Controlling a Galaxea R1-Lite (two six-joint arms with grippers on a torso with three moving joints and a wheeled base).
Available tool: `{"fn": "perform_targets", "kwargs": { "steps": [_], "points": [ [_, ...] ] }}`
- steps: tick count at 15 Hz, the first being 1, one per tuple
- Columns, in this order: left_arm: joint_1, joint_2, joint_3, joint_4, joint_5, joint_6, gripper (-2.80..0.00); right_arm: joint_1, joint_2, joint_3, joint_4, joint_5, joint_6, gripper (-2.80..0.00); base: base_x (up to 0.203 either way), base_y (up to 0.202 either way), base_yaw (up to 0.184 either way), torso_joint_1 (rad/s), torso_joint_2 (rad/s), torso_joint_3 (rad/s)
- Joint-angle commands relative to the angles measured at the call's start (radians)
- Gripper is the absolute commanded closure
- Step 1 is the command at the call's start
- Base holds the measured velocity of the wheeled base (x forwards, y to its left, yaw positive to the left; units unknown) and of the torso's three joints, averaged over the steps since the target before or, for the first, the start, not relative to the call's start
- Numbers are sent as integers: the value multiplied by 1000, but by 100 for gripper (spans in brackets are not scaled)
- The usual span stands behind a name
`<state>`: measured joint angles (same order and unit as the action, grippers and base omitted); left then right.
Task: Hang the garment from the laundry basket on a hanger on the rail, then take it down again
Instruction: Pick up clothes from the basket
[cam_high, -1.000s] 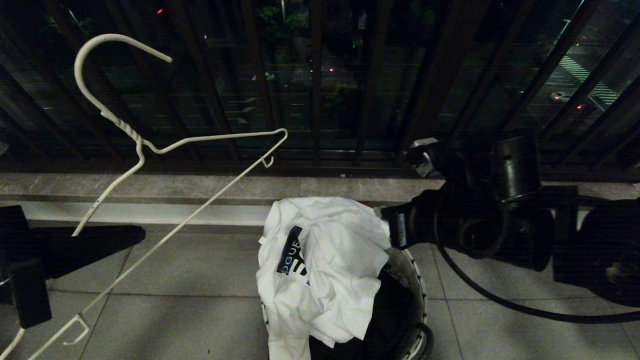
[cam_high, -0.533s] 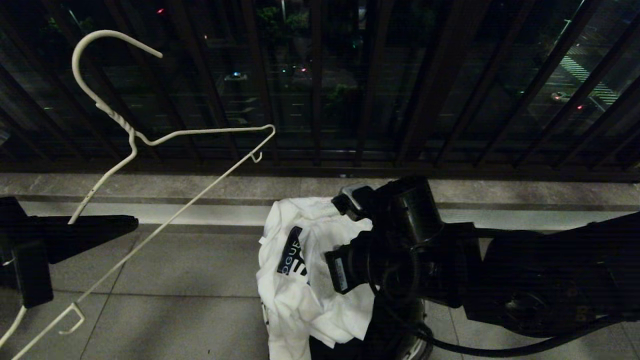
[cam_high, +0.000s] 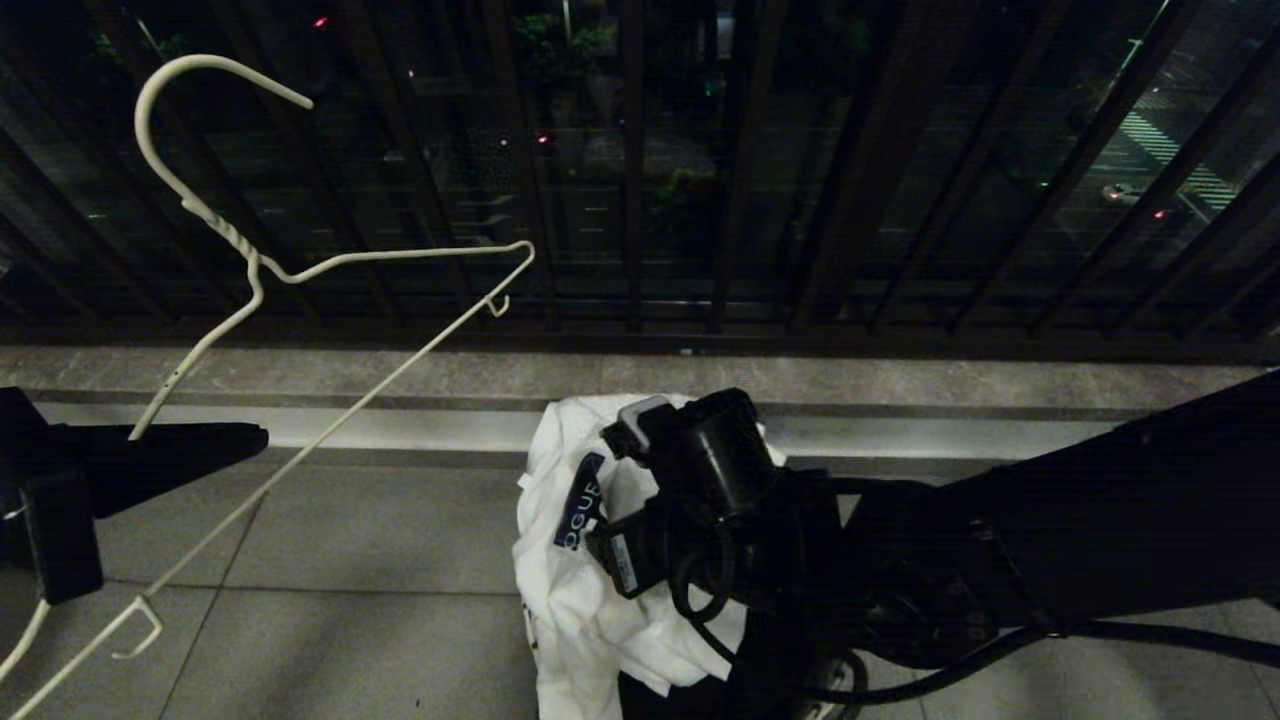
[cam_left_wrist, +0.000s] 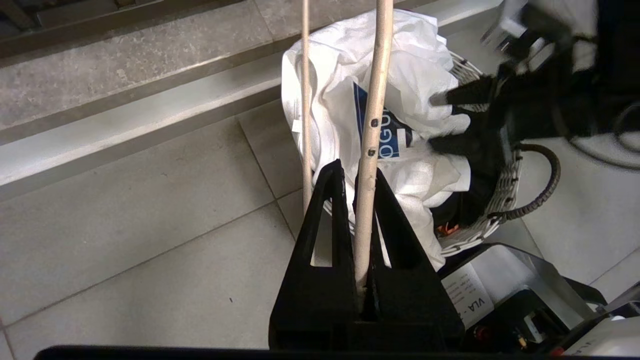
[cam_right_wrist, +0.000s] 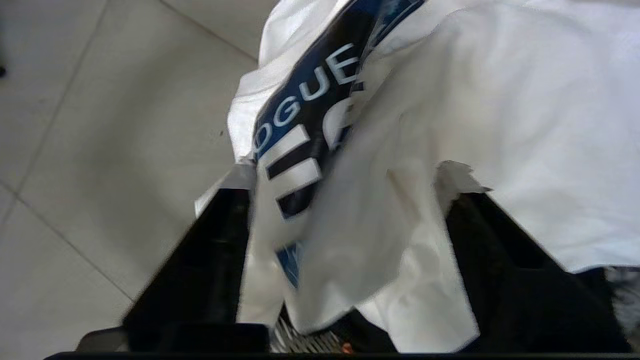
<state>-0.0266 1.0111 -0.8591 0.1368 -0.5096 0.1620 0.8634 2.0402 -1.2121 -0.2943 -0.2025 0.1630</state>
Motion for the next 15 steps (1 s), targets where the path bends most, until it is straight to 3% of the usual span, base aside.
{"fn": "perform_targets", "kwargs": {
  "steps": [1, 5, 6, 15],
  "points": [
    [4, -2, 0, 0, -3, 2, 0, 12, 43, -10, -2, -9, 1, -280, 0, 0, 0, 0, 0, 0],
    [2, 1, 0, 0, -4, 2, 0, 16, 91, -20, -24, -55, -13, -280, 0, 0, 0, 0, 0, 0],
    [2, 1, 0, 1, -4, 2, 0, 16, 91, -20, -24, -55, -13, 0, 0, 0, 0, 0, 0, 0],
    [2, -6, 1, 1, -4, 2, 0, -1, -72, 123, 15, -91, -11, 0, 0, 0, 0, 0, 0, 0]
  ]
}}
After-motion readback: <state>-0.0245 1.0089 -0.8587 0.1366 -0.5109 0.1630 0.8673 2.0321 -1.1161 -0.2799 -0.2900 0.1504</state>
